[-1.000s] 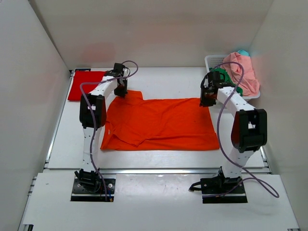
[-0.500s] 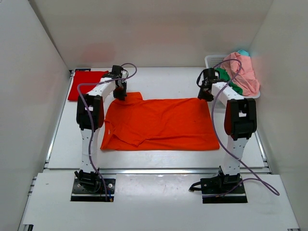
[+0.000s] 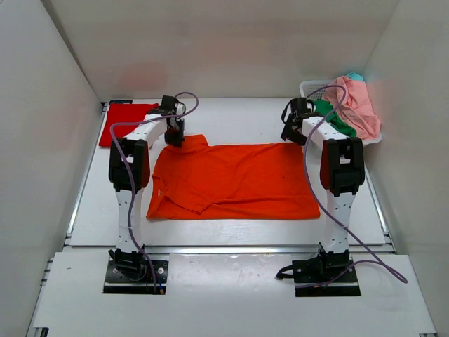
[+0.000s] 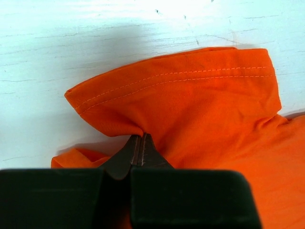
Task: Fold and stack the t-shirts
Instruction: Grap the side of the flattened tshirt furthest away from the robot with both arms
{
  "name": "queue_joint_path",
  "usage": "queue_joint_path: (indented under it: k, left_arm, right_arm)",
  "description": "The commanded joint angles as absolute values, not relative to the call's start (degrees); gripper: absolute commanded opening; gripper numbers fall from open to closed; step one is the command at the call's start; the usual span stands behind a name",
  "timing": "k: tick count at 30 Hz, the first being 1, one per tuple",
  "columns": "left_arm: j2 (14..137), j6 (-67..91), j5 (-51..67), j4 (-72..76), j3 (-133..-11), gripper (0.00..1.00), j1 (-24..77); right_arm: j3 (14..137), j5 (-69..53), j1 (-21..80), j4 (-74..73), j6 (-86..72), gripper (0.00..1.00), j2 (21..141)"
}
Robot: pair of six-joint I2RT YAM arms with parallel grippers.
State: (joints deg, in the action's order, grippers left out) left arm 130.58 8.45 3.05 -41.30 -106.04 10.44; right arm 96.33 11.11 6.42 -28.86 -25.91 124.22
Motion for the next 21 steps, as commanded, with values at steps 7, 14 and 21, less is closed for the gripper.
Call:
queue_joint_path:
  k: [7,14,21]
  left_arm:
    - [124.19,9.32,5.09,-39.29,-103.89,0.0,9.58]
    - [123.58,9.32,5.19,-39.02,-104.15,0.0,8.97]
    - [123.05,9.49,6.06,-39.11,-103.71,0.0,8.53]
  right_arm:
    - [95.8,13.01,4.83,-30.76,-26.81,0.47,126.47]
    - [100.88,12.22,4.66,-34.62,-25.4,0.37,129.37]
    - [103.71,10.29,4.49,-36.39,-23.82,0.0,130.7]
